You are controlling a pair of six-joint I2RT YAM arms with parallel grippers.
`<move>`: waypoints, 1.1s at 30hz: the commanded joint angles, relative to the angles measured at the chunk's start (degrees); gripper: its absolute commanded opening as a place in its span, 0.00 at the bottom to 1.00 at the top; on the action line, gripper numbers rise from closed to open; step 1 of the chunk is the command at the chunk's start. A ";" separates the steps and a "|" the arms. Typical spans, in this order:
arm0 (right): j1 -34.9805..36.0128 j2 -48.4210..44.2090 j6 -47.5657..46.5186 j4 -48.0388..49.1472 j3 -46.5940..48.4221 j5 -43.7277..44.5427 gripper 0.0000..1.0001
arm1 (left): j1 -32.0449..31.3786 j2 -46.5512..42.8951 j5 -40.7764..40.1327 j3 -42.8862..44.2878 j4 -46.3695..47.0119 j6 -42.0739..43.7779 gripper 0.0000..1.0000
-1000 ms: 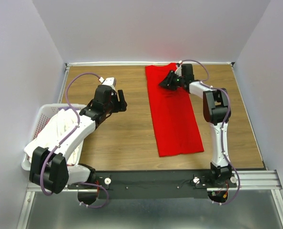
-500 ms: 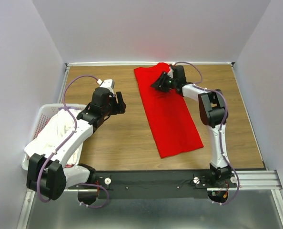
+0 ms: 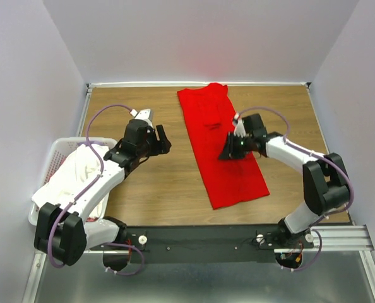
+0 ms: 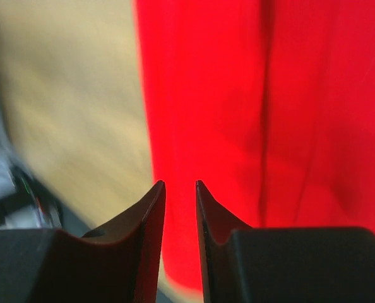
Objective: Fold and stack the t-shirts
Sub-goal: Fold the tshirt
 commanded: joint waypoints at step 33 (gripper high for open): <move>30.00 11.51 8.83 -1.05 4.19 2.21 0.32 | -4.27 3.95 -3.35 -1.54 -9.55 -6.28 0.75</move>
